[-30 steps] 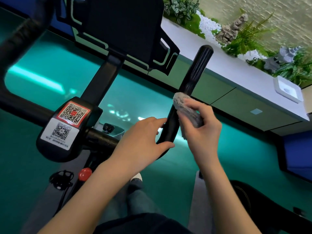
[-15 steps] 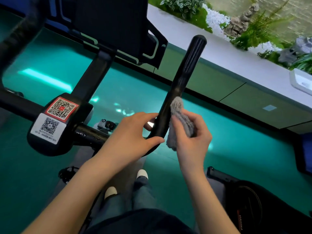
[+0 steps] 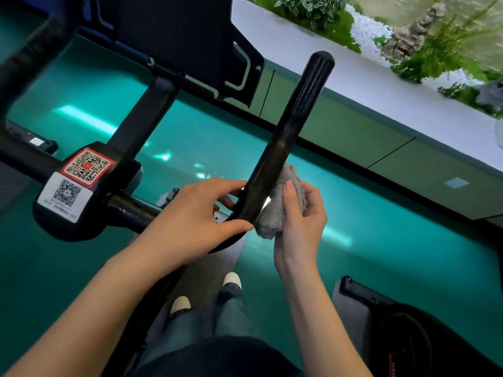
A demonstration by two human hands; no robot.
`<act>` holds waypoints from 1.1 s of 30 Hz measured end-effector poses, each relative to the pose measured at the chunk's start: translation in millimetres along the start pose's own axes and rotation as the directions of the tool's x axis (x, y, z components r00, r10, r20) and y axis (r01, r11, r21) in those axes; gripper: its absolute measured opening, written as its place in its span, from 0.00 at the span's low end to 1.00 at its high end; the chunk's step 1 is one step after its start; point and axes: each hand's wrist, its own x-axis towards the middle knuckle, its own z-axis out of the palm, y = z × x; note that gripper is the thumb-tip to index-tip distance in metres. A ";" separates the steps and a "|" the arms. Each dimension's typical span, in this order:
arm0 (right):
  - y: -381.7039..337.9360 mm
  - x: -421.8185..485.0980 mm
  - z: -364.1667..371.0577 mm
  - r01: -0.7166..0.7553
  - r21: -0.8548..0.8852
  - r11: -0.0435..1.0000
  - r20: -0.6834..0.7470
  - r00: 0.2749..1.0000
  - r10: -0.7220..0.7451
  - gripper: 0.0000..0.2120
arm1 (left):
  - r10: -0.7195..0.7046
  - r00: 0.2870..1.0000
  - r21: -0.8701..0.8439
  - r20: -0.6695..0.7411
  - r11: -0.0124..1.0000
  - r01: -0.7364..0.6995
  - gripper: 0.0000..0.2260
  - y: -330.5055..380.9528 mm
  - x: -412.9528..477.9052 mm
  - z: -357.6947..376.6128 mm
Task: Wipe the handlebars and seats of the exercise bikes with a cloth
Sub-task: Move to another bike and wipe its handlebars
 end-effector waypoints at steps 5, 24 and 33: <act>-5.4 10.6 18.4 -0.209 0.267 0.941 0.054 0.978 0.202 0.02 | -0.004 1.000 -0.013 -0.013 1.000 0.004 0.21 0.4 -2.1 -1.1; 8.7 -41.4 -6.3 -0.157 0.159 0.975 0.048 0.987 0.151 0.05 | 0.022 1.000 0.128 -0.018 0.992 -0.019 0.25 -5.7 -9.5 -0.9; -9.9 -54.0 1.1 0.196 -0.150 0.969 -0.062 0.977 -0.206 0.06 | 0.086 0.996 0.191 -0.009 0.978 -0.083 0.24 -12.4 -32.0 -11.5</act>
